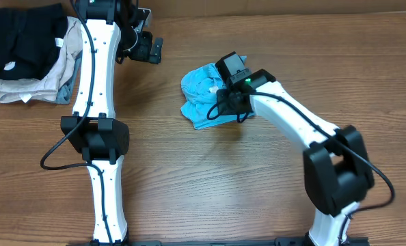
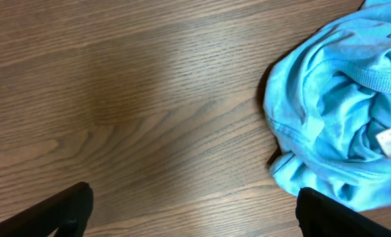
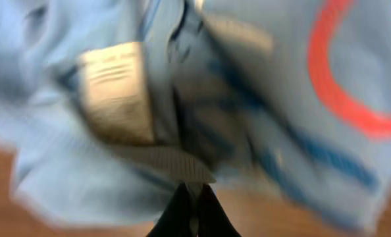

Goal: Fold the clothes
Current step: 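Press and tuck the folded shirt bundle with the right gripper, then grasp the blue shirt bundle with the left gripper and lift it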

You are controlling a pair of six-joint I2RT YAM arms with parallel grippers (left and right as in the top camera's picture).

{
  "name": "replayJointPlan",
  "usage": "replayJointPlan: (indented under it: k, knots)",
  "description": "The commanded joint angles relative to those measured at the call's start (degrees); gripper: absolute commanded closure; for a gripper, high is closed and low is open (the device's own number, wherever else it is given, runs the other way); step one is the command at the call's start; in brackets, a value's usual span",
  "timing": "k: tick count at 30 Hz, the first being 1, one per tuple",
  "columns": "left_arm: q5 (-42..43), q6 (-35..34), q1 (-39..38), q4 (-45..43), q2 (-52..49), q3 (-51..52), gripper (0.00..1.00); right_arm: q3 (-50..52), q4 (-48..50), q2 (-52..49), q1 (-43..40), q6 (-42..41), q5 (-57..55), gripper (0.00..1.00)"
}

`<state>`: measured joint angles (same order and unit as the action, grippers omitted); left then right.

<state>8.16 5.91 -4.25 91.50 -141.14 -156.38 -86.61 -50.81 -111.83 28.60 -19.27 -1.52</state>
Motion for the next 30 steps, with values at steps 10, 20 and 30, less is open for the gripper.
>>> replayJointPlan:
  k: [10, 20, 30]
  knots:
    - [2.93, -0.35, 0.11, 3.48, -0.13, -1.2, 0.0, 4.72, -12.92, 5.95, 1.66, -4.44, 7.41, 0.96]
    - [11.06, 1.36, 0.04, 4.63, -0.13, 3.63, 0.0, 2.95, -17.92, 6.08, 0.57, -6.19, 9.2, 0.02]
    - [18.91, 5.6, -4.39, 1.16, -0.13, 18.1, 0.0, -14.27, -24.94, 6.08, -12.37, -4.57, 5.9, 0.0]
